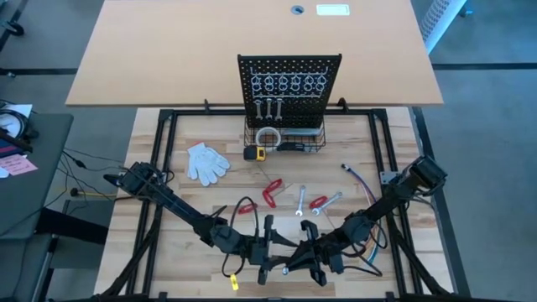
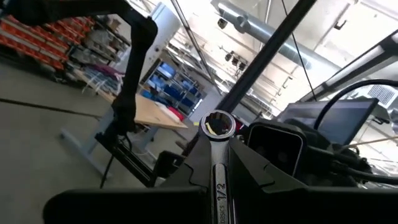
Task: Hang tools onto peg board
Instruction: Hang the silver wrench on the peg board
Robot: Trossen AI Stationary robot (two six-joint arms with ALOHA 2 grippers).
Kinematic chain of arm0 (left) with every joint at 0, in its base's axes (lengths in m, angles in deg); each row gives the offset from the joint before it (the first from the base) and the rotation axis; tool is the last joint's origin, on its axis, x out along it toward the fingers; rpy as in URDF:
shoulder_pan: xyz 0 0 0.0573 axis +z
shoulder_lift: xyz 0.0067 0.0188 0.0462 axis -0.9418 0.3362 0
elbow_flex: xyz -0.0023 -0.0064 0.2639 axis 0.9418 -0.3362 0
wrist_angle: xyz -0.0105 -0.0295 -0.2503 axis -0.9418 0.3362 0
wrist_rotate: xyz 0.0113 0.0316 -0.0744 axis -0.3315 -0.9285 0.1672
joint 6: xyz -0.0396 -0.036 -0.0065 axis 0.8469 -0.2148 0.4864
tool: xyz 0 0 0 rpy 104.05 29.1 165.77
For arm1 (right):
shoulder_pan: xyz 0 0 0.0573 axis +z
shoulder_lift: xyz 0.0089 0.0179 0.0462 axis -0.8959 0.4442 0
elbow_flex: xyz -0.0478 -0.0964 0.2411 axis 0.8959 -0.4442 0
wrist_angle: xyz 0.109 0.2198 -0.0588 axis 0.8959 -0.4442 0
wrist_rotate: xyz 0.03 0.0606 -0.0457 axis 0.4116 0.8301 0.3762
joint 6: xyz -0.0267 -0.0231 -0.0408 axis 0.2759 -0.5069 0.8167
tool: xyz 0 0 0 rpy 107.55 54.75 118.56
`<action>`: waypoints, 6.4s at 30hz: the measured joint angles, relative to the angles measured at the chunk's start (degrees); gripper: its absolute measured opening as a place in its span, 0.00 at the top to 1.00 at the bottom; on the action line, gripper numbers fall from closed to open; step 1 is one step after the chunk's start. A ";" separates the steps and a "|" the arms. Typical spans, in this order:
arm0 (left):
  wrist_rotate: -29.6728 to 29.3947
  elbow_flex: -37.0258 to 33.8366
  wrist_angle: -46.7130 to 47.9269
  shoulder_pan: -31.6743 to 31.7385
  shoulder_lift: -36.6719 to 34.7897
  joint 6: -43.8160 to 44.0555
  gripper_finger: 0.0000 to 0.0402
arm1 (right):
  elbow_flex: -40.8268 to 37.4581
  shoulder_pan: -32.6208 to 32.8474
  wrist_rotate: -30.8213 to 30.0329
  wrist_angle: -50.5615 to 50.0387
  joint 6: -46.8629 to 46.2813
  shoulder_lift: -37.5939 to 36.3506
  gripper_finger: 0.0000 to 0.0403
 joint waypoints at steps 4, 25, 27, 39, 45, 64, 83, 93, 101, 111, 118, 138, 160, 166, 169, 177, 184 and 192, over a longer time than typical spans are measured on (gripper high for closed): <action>-0.75 0.00 -0.26 0.00 0.00 0.04 0.60 | 0.00 -0.04 -0.18 -0.02 0.02 -0.02 0.91; -0.15 -0.11 0.86 -0.37 0.00 -0.69 0.95 | -0.33 -0.21 -4.83 -3.81 -2.65 -0.11 0.91; -0.83 -0.11 1.47 -0.39 0.00 -0.68 0.95 | -0.36 0.12 -5.94 -3.52 -2.30 -0.04 0.92; -5.64 0.15 5.92 -0.33 -0.30 -0.29 0.80 | -11.07 1.89 -13.04 12.37 -10.69 0.28 1.00; -9.50 0.26 8.07 0.13 -0.35 0.46 0.74 | -14.44 -0.47 -13.06 13.88 -16.79 0.54 1.00; -24.28 0.11 55.92 -7.85 -7.67 38.87 0.77 | -14.86 -2.27 -21.11 -3.82 -39.69 0.66 0.84; -22.58 0.04 55.55 -5.50 9.53 78.27 0.55 | -4.63 -6.19 -10.64 -35.01 -45.20 0.61 0.46; -17.05 0.22 60.33 -3.41 8.75 79.91 0.63 | -4.96 -7.55 -9.34 -33.96 -45.04 5.69 0.50; -16.89 0.11 61.14 -4.41 8.76 76.89 0.82 | -1.93 -11.70 -7.06 -32.91 -42.23 13.31 0.52; -16.06 0.07 60.19 -5.39 8.83 73.78 0.90 | -1.07 -13.18 -6.45 -34.37 -40.13 9.86 0.55; -16.04 0.04 59.09 -5.63 8.87 72.49 0.90 | -1.19 -15.73 5.40 -35.08 -44.34 12.73 0.55; -22.49 -0.13 56.46 -7.74 9.16 71.42 0.73 | -0.85 -14.77 3.73 -37.74 -46.59 15.61 0.78; -22.40 -0.07 57.03 -7.37 8.98 72.43 0.61 | 0.58 -6.27 -9.13 -49.03 -36.86 4.14 0.99; -21.11 -0.02 57.05 -7.21 8.92 72.37 0.67 | 1.83 -5.31 -9.41 -48.80 -36.13 3.93 0.95; -20.98 0.00 57.17 -7.21 8.92 72.17 0.72 | 2.05 -5.33 -9.41 -47.86 -36.15 3.93 0.95; -20.97 0.02 57.88 -7.24 8.90 71.97 0.92 | 2.08 -4.36 -9.38 -42.85 -37.04 3.87 0.98; -21.37 0.02 57.88 -7.69 8.87 71.96 0.99 | 2.10 -3.17 -9.19 -43.43 -41.98 3.85 0.95; -21.43 0.02 57.89 -7.69 8.87 71.96 0.99 | 2.10 -6.75 -8.29 -52.46 -52.92 3.82 0.77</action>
